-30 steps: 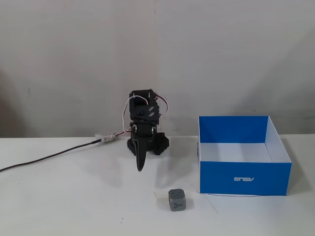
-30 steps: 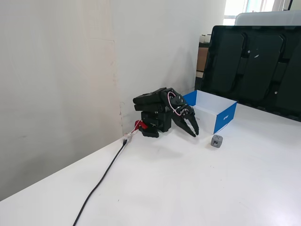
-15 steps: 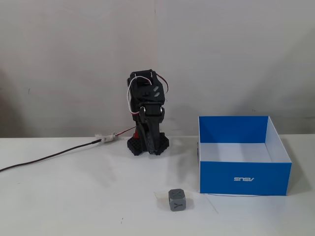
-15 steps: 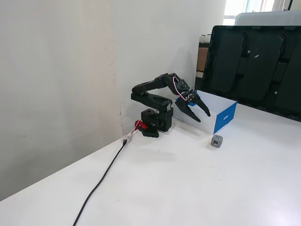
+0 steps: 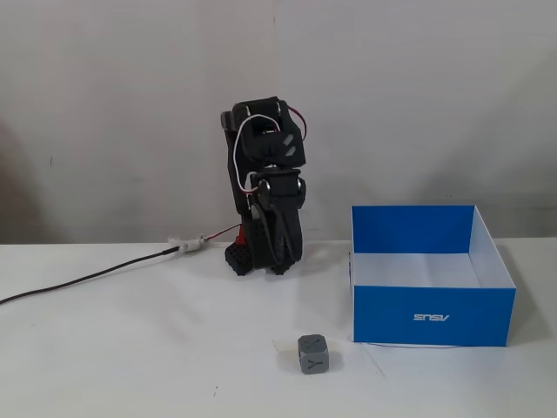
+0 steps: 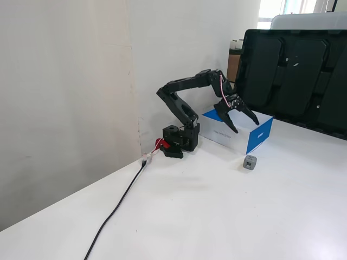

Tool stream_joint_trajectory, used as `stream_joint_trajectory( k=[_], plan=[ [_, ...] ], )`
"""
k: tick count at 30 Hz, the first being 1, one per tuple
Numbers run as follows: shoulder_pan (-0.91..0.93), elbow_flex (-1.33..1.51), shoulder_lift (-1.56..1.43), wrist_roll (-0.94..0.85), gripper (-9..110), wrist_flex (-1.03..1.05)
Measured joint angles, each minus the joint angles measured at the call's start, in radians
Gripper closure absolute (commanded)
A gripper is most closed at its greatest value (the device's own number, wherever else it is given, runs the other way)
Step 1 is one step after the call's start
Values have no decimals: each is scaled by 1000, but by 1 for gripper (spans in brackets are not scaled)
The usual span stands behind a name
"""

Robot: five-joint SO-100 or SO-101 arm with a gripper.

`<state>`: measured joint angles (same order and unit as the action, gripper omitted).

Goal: Pick the gray block and keep it in the box.

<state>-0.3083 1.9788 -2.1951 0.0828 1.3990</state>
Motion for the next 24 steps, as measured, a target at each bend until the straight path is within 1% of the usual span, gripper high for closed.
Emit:
stream_joint_trajectory(
  k=[6, 11, 13, 17, 21, 24],
  plan=[
    [-41, -26, 232, 15, 65, 17],
    [-72, -26, 364, 21, 61, -43],
    [-58, -26, 436, 26, 59, -67],
    [-58, -37, 606, 26, 59, -164],
    [-20, -127, 807, 23, 60, -212],
    [-15, -169, 888, 20, 65, -221]
  ],
)
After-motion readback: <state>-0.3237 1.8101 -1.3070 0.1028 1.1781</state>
